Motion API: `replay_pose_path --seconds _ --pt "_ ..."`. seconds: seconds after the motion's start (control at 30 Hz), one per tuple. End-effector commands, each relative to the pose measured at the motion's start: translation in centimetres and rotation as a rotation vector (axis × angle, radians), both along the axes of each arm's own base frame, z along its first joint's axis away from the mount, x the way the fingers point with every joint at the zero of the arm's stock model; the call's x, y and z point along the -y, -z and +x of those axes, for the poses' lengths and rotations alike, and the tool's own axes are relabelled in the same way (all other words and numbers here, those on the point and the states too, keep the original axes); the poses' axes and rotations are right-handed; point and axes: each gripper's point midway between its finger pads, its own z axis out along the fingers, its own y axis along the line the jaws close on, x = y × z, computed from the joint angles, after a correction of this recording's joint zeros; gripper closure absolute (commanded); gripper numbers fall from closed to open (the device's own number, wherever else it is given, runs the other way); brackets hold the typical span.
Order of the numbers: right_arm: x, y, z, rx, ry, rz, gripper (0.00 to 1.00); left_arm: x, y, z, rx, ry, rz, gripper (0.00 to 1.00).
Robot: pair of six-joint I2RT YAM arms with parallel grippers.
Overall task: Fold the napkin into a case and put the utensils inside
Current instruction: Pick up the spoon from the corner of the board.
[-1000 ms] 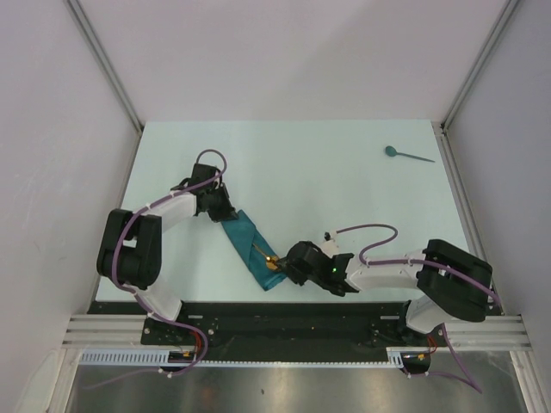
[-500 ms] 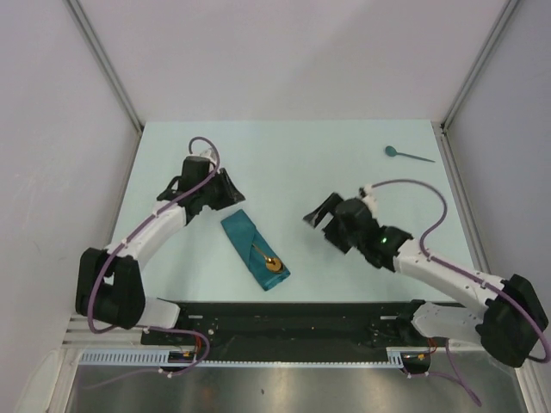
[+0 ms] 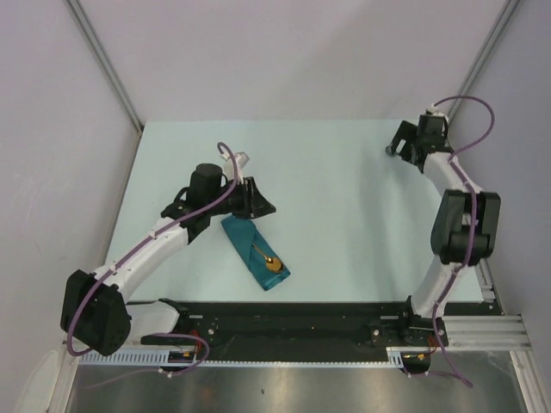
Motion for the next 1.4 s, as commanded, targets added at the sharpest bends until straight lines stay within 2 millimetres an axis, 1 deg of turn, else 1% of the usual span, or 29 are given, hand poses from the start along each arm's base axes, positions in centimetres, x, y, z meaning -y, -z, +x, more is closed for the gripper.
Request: replay_pose_path --seconds 0.0,0.03,0.07,0.1,0.13,0.17,0.2,0.23,0.27,0.33,0.37,0.4,0.47,0.5,0.6,0.7,0.77,0.8,0.9,0.93,1.0,1.03,1.1,1.13,1.2,1.23,1.3,1.33,1.37 --pt "5.2 -0.1 4.9 0.01 0.174 0.095 0.0 0.8 -2.0 -1.2 0.072 0.088 -0.032 0.59" --pt "6.2 2.2 5.1 -0.036 0.232 0.12 0.0 0.8 -1.8 -1.3 0.069 0.089 -0.031 0.6" --pt "6.8 3.1 5.2 -0.057 0.289 0.136 0.0 0.8 -1.5 -1.3 0.062 0.09 -0.03 0.6" --pt "8.2 3.5 5.1 -0.056 0.409 0.144 0.0 0.9 -1.4 -1.4 0.056 0.095 -0.03 0.6" --pt "8.9 2.9 5.6 -0.037 0.468 0.151 0.0 0.9 -1.3 -1.4 0.054 0.093 -0.029 0.6" --pt "9.2 4.7 5.5 -0.075 0.508 0.142 0.0 0.9 -1.1 -1.4 0.05 0.092 -0.029 0.61" --pt "9.8 5.0 5.7 -0.069 0.565 0.122 0.0 1.0 -1.0 -1.3 0.046 0.09 -0.029 0.61" --pt "10.0 4.1 6.8 -0.039 0.588 0.116 0.0 1.0 -0.8 -1.2 0.04 0.087 -0.026 0.62" --pt "10.2 6.6 6.4 -0.105 0.614 0.105 0.0 1.0 -0.6 -1.1 0.033 0.084 -0.024 0.62" --pt "10.9 7.6 6.8 -0.139 0.694 0.089 0.0 0.9 -0.1 -1.0 0.017 0.077 -0.013 0.62" --pt "11.2 5.9 7.8 -0.12 0.69 0.069 0.0 0.9 0.1 -1.0 0.012 0.076 -0.008 0.62" --pt "11.4 8.2 7.8 -0.16 0.705 0.015 0.01 0.9 0.2 -0.9 0.01 0.074 -0.004 0.62" --pt "10.8 7.9 9.1 -0.161 0.657 -0.036 0.0 0.9 0.4 -0.9 0.002 0.074 -0.001 0.62" --pt "10.9 9.4 9.0 -0.191 0.659 -0.067 0.0 0.9 0.6 -0.9 -0.003 0.072 0.001 0.62" --pt "9.6 11.0 9.7 -0.234 0.555 -0.133 0.0 1.0 0.8 -0.7 -0.012 0.068 0.002 0.63" --pt "8.8 11.8 9.5 -0.278 0.496 -0.177 0.0 1.2 0.7 -0.7 -0.021 0.069 -0.006 0.63" --pt "7.8 12.9 8.2 -0.343 0.468 -0.196 0.01 1.3 0.7 -0.7 -0.028 0.071 -0.014 0.63" --pt "7.5 12.6 8.1 -0.343 0.455 -0.186 0.02 1.3 0.6 -0.7 -0.027 0.073 -0.017 0.63" --pt "5.9 13.0 7.0 -0.383 0.404 -0.137 0.13 1.4 0.6 -0.9 -0.035 0.074 -0.031 0.64" --pt "5.2 13.1 6.8 -0.387 0.38 -0.108 0.26 1.5 0.5 -1.0 -0.035 0.075 -0.036 0.64" --pt "4.1 14.3 5.8 -0.419 0.335 -0.071 0.41 1.3 0.4 -1.2 -0.033 0.073 -0.038 0.64" --pt "3.0 13.6 5.8 -0.408 0.294 -0.027 0.52 1.3 0.3 -1.3 -0.029 0.073 -0.04 0.64" --pt "2.1 13.8 5.7 -0.395 0.23 0.001 0.63 1.1 0.0 -1.6 -0.022 0.07 -0.042 0.64" --pt "0.9 14.5 4.6 -0.422 0.174 0.04 0.76 1.0 0.0 -1.7 -0.021 0.07 -0.042 0.64" --pt "-0.7 14.7 4.3 -0.427 0.051 0.063 0.88 1.0 -0.2 -2.1 -0.019 0.078 -0.049 0.63" --pt "-2.1 15.4 3.2 -0.456 -0.008 0.103 0.99 1.0 -0.3 -2.3 -0.019 0.084 -0.051 0.62" --pt "-4.2 13.5 2.7 -0.416 -0.098 0.072 1.0 1.0 -0.4 -2.4 -0.026 0.089 -0.048 0.58" --pt "-6.6 14.8 0.3 -0.453 -0.182 0.099 1.0 0.8 0.5 -2.4 -0.065 0.087 -0.026 0.57" --pt "-7.8 11.5 -0.1 -0.382 -0.225 0.079 1.0 0.6 0.9 -2.4 -0.09 0.08 -0.01 0.55"
